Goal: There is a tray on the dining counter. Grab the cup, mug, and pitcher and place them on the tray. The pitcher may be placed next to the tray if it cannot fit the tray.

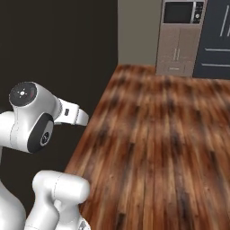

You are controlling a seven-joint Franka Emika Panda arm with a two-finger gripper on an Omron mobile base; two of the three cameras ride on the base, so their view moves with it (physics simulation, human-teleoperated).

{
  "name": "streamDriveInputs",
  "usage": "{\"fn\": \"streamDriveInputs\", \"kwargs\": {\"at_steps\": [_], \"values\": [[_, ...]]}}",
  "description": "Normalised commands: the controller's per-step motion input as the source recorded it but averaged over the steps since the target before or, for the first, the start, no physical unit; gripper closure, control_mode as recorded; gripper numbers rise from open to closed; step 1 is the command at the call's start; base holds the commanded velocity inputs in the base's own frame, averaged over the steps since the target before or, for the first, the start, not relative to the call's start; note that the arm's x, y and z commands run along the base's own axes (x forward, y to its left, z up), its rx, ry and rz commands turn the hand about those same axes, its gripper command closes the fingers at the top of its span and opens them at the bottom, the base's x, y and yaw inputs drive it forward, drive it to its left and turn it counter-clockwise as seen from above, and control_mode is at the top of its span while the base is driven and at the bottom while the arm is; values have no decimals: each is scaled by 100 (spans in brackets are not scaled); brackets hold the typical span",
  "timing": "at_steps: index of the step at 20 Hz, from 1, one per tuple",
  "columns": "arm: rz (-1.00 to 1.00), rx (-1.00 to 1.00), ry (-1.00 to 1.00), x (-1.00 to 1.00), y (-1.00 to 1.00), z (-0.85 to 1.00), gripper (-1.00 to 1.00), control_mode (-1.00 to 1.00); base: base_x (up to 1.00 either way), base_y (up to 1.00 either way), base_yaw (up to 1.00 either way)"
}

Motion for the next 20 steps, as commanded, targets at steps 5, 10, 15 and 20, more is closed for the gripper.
{"fn": "streamDriveInputs", "kwargs": {"at_steps": [5,10,15,20], "values": [[0,0,0,0,0,0,-100,100,100,0,0],[0,0,0,0,0,0,-100,100,100,0,0],[0,0,0,0,0,0,-100,100,100,0,-9],[0,0,0,0,0,0,-100,100,100,-1,-15]]}}
